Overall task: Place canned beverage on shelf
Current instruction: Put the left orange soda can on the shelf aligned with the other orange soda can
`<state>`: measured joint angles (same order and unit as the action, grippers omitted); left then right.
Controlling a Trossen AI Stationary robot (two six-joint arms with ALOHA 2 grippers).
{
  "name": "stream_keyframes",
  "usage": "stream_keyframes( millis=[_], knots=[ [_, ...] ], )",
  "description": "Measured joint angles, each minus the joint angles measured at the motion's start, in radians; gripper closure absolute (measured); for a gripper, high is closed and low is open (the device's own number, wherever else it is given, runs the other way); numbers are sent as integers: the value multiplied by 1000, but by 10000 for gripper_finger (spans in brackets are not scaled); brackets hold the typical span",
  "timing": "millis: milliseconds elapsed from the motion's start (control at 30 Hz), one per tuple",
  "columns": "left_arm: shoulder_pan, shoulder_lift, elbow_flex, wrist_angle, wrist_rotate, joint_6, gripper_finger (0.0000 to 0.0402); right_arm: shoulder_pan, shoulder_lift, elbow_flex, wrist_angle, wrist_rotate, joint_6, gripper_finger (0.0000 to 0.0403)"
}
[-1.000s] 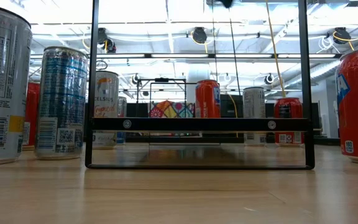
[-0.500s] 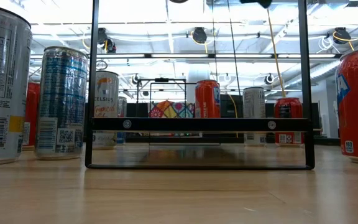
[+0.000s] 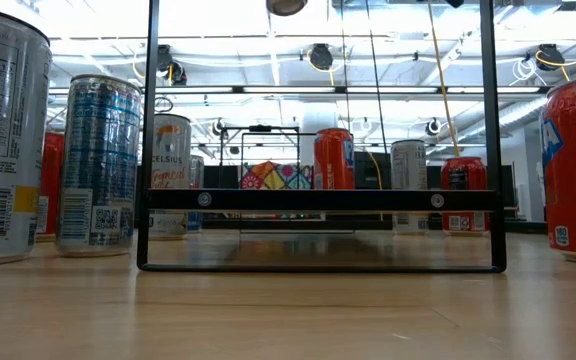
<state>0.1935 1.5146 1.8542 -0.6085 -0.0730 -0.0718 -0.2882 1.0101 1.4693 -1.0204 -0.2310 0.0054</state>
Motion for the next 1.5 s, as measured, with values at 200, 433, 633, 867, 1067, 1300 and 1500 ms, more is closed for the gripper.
stream_keyframes(
  millis=[200, 433, 633, 867, 1067, 1300, 1500],
  knots=[
    [55, 0, 0, -22, 52, 82, 107, 0, -5, 0, -86, 0, -18, 186],
    [143, 0, -57, -72, 190, 105, 107, 0, -6, 0, -127, 37, -23, 191],
    [168, 0, -152, -62, 280, 96, 107, 0, -12, 0, -136, 140, -35, 191],
    [147, -1, -259, 20, 320, 32, 107, 0, -13, 0, -139, 160, -43, 191],
    [145, -39, -342, 31, 322, 28, 107, 0, -13, 0, -143, 160, -29, 191],
    [153, -96, -499, 235, 322, 40, 107, 0, -13, -1, -144, 159, -5, 191],
    [160, -98, -646, 412, 317, 78, 107, 0, -13, -1, -144, 158, 6, 191]
  ],
)
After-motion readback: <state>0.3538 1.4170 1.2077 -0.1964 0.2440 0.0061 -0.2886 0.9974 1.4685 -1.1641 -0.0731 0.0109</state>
